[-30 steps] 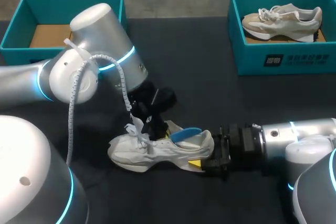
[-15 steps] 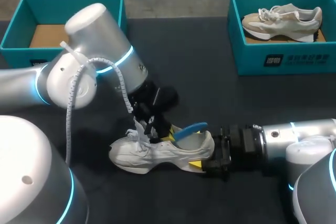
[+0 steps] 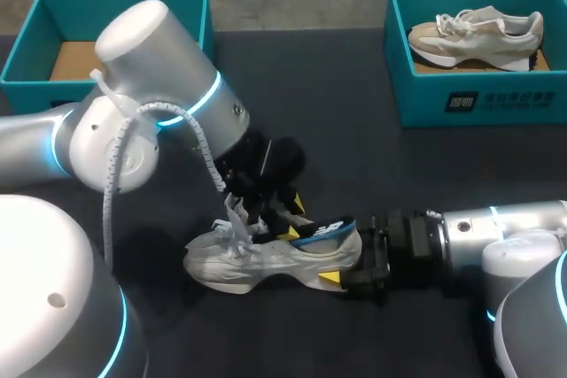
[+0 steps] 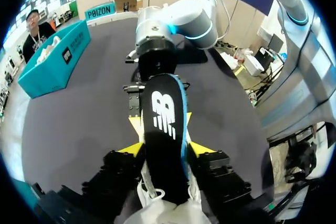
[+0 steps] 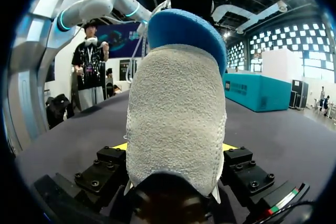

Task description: Take the shoe out of the shoebox, open the shoe tongue, remove and reinsert the insole, then place the shoe into the shoebox

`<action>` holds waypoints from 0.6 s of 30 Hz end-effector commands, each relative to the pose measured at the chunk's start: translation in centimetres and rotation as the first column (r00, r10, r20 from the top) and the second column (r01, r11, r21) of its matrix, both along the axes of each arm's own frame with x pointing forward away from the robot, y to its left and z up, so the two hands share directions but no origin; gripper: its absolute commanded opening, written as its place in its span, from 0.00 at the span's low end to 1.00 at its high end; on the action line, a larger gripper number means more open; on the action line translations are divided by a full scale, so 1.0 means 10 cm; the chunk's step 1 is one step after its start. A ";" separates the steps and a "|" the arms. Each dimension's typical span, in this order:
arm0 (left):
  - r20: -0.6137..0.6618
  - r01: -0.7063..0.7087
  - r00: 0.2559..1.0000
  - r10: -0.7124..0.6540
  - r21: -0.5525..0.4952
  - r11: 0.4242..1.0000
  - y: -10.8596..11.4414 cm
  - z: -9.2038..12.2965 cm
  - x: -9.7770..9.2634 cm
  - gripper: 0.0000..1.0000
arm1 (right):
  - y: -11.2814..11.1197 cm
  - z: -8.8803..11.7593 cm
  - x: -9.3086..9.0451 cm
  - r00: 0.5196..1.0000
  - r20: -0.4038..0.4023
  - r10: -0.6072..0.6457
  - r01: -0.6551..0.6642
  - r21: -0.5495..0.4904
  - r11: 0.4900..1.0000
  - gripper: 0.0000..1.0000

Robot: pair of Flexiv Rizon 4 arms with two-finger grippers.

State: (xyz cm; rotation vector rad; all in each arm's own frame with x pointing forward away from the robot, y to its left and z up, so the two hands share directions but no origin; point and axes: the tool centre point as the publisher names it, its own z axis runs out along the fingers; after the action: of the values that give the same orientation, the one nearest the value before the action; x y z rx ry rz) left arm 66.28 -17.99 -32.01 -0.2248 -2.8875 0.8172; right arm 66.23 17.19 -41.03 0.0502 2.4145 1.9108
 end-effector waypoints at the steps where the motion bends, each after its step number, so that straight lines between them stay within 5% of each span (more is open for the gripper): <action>1: 0.071 -0.022 0.997 0.023 -0.009 1.000 0.10 0.11 -0.15 0.66 | 0.01 0.02 -0.01 1.000 -0.001 0.002 -0.002 -0.006 1.000 0.00; 18: 0.306 -0.086 0.948 0.085 -0.008 0.996 -0.10 0.07 -0.30 0.57 | 0.01 0.02 -0.01 1.000 -0.001 0.002 -0.002 -0.006 1.000 0.00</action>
State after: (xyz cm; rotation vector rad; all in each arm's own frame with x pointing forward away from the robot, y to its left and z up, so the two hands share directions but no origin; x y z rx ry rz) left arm 63.58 -18.26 -30.63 -0.2757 -3.1454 0.8488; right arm 66.22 17.19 -41.03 0.0501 2.4145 1.9107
